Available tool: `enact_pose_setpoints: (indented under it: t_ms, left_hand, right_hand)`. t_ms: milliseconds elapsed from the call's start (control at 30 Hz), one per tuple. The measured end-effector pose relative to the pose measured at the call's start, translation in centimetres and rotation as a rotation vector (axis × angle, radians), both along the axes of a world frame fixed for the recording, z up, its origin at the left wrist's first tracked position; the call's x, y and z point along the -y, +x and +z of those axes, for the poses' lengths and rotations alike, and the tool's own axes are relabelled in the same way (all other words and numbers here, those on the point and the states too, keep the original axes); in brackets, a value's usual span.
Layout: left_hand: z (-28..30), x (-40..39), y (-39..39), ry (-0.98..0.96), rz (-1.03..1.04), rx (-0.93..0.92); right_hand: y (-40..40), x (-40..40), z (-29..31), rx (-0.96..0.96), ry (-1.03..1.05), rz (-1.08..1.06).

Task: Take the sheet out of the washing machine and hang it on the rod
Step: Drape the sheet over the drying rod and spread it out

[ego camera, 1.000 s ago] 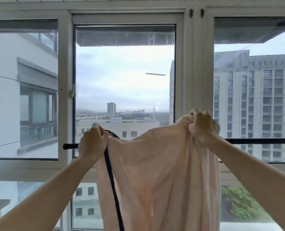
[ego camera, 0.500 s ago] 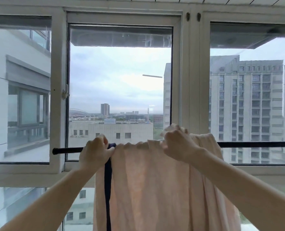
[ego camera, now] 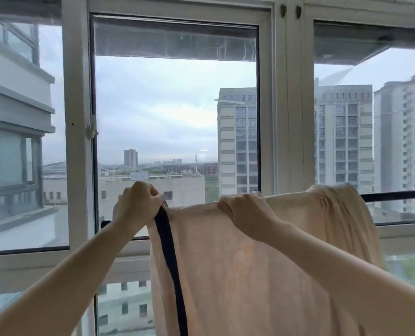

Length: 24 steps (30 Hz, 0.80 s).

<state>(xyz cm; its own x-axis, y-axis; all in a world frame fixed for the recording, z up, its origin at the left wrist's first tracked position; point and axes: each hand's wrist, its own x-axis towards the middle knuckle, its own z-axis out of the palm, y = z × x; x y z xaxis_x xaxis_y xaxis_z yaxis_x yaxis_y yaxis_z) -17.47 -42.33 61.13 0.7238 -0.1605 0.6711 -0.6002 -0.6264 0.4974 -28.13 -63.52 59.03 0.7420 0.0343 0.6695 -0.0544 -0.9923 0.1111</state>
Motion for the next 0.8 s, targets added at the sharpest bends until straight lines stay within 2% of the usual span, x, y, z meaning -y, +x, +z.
enact_pose_setpoints:
  t_ms: [133, 267, 367, 433, 600, 800]
  left_hand:
    - [0.8, -2.7, 3.2, -0.008, -0.150, -0.011]
    - [0.5, -4.8, 4.9, 0.028, -0.255, -0.009]
    - [-0.2, -5.9, 5.6, 0.014, -0.348, -0.019]
    - [-0.6, -6.4, 5.7, 0.042, -0.413, -0.043]
    - [-1.0, -8.0, 5.1, -0.044, -0.806, -0.348]
    - [-1.9, -10.0, 5.7, -0.029, -0.911, -0.396]
  right_hand:
    - [0.1, 0.0, 0.5, 0.092, 0.116, -0.246]
    - [-0.2, 1.0, 0.7, 0.092, 0.255, -0.436]
    - [-0.2, 0.1, 0.9, 0.095, 0.285, -0.541]
    - [-0.1, -1.4, 1.1, 0.085, 0.259, -0.509]
    - [1.1, -7.4, 0.8, 0.139, 0.089, -0.197]
    - [2.4, -15.7, -1.2, 0.181, 0.029, 0.015]
